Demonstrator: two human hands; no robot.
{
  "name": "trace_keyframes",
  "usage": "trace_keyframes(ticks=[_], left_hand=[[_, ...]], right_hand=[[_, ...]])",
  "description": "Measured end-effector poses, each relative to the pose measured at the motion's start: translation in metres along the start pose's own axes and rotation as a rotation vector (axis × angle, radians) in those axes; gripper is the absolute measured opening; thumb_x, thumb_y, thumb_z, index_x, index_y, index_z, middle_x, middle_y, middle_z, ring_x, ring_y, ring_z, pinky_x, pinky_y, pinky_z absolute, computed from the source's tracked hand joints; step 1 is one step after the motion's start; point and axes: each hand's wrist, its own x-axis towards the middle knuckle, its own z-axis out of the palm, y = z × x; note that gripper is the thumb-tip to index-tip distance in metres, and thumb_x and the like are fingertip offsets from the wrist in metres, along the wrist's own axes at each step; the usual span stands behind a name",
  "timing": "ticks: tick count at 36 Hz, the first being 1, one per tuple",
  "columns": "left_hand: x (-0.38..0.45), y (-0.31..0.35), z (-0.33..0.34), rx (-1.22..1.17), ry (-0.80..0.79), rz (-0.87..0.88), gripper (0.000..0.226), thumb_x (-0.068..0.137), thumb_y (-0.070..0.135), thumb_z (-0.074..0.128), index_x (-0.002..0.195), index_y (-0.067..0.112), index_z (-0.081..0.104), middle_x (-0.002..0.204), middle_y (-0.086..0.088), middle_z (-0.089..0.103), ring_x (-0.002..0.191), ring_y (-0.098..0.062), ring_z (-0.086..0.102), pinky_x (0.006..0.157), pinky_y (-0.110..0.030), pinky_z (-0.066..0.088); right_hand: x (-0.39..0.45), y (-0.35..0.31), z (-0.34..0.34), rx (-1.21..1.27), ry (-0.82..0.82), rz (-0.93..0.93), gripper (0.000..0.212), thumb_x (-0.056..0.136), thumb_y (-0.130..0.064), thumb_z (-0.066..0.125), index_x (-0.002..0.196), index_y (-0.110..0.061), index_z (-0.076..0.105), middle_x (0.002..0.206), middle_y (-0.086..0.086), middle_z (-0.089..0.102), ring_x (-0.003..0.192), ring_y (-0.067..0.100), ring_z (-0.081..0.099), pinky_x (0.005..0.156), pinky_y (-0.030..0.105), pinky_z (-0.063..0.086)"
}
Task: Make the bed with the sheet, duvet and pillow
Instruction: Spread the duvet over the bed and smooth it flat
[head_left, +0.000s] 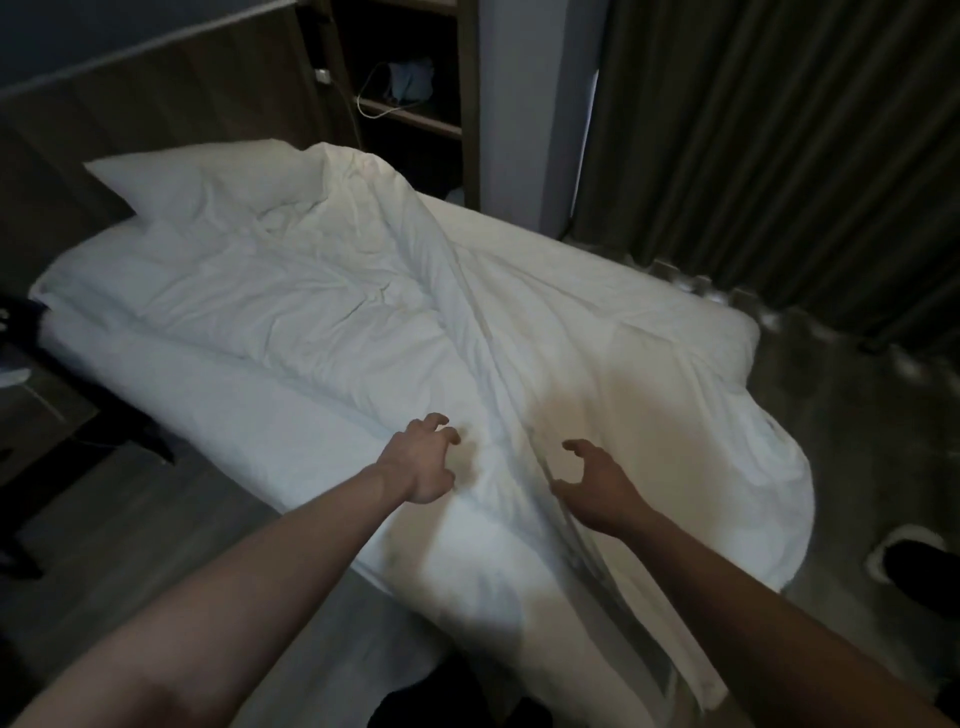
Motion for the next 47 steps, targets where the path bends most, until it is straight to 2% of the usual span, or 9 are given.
trace_keyframes(ticks=[11,26,32,35,38,40,42,44,47], left_hand=[[0.062,-0.020,-0.020,0.105,-0.025,0.081,0.066,0.083,0.025,0.060,0.146,0.021,0.038,0.157,-0.002,0.021,0.137,-0.026,0.032,0.106,-0.039,0.037],[0.323,-0.082,-0.017,0.365,0.051,0.347,0.080,0.085,0.025,0.062,0.152,0.016,0.020,0.161,-0.010,0.009,0.140,-0.031,0.026,0.107,-0.042,0.036],[0.403,-0.079,-0.014,0.593,0.084,0.496,0.077,0.095,0.031,0.057,0.156,0.020,0.013,0.165,-0.003,-0.001,0.151,-0.029,0.003,0.120,-0.050,0.012],[0.426,-0.081,-0.011,0.813,0.050,0.562,0.058,0.101,0.030,0.042,0.154,0.016,0.021,0.163,-0.006,0.016,0.152,-0.030,-0.001,0.120,-0.056,0.001],[0.438,-0.094,-0.011,0.970,-0.025,0.561,0.049,0.099,0.024,0.045,0.145,0.011,0.037,0.141,-0.008,0.052,0.148,-0.030,0.019,0.118,-0.058,-0.007],[0.446,-0.113,-0.008,0.952,0.015,0.540,0.048,0.103,0.033,0.036,0.140,0.003,0.043,0.134,-0.015,0.057,0.139,-0.029,0.034,0.121,-0.043,-0.008],[0.448,-0.126,-0.014,0.876,-0.009,0.543,0.067,0.101,0.054,0.027,0.141,0.002,0.044,0.140,-0.018,0.053,0.137,-0.030,0.037,0.121,-0.025,0.002],[0.442,-0.140,-0.022,0.955,0.023,0.609,0.044,0.105,0.036,0.029,0.139,0.015,0.048,0.138,-0.011,0.053,0.134,-0.029,0.040,0.123,-0.040,0.004],[0.420,-0.151,-0.036,0.927,0.041,0.584,0.037,0.100,0.020,0.039,0.135,0.017,0.050,0.138,-0.010,0.048,0.128,-0.029,0.045,0.122,-0.049,0.002]], right_hand=[[0.045,-0.004,0.034,0.044,-0.025,0.122,0.070,0.086,-0.028,0.064,0.148,-0.019,0.035,0.149,0.012,0.040,0.133,0.027,0.044,0.104,0.031,0.036],[0.228,-0.007,0.104,0.064,0.168,0.328,0.068,0.085,-0.039,0.065,0.145,-0.019,0.040,0.141,0.010,0.049,0.125,0.032,0.050,0.102,0.038,0.044],[0.271,0.007,0.130,-0.043,0.222,0.377,0.068,0.086,-0.034,0.063,0.147,-0.020,0.037,0.138,0.009,0.051,0.120,0.034,0.051,0.098,0.039,0.045],[0.282,0.015,0.141,-0.106,0.231,0.380,0.036,0.087,-0.027,0.060,0.122,-0.020,0.062,0.118,0.010,0.065,0.108,0.032,0.059,0.087,0.032,0.046],[0.282,0.015,0.149,-0.095,0.219,0.349,0.007,0.084,-0.026,0.061,0.086,-0.020,0.064,0.098,0.007,0.066,0.098,0.029,0.062,0.070,0.029,0.039],[0.279,0.011,0.152,-0.109,0.195,0.309,0.008,0.085,-0.029,0.062,0.083,-0.024,0.055,0.095,0.003,0.060,0.096,0.027,0.060,0.068,0.028,0.032],[0.277,0.007,0.153,-0.153,0.202,0.286,0.011,0.088,-0.034,0.062,0.090,-0.025,0.058,0.098,0.001,0.056,0.098,0.025,0.059,0.069,0.027,0.031],[0.274,0.004,0.152,-0.193,0.216,0.281,0.019,0.088,-0.037,0.062,0.099,-0.022,0.061,0.103,0.001,0.054,0.101,0.025,0.056,0.069,0.028,0.034],[0.269,0.000,0.157,-0.188,0.214,0.324,0.030,0.087,-0.038,0.063,0.108,-0.018,0.056,0.111,0.006,0.053,0.102,0.030,0.056,0.073,0.033,0.043]])
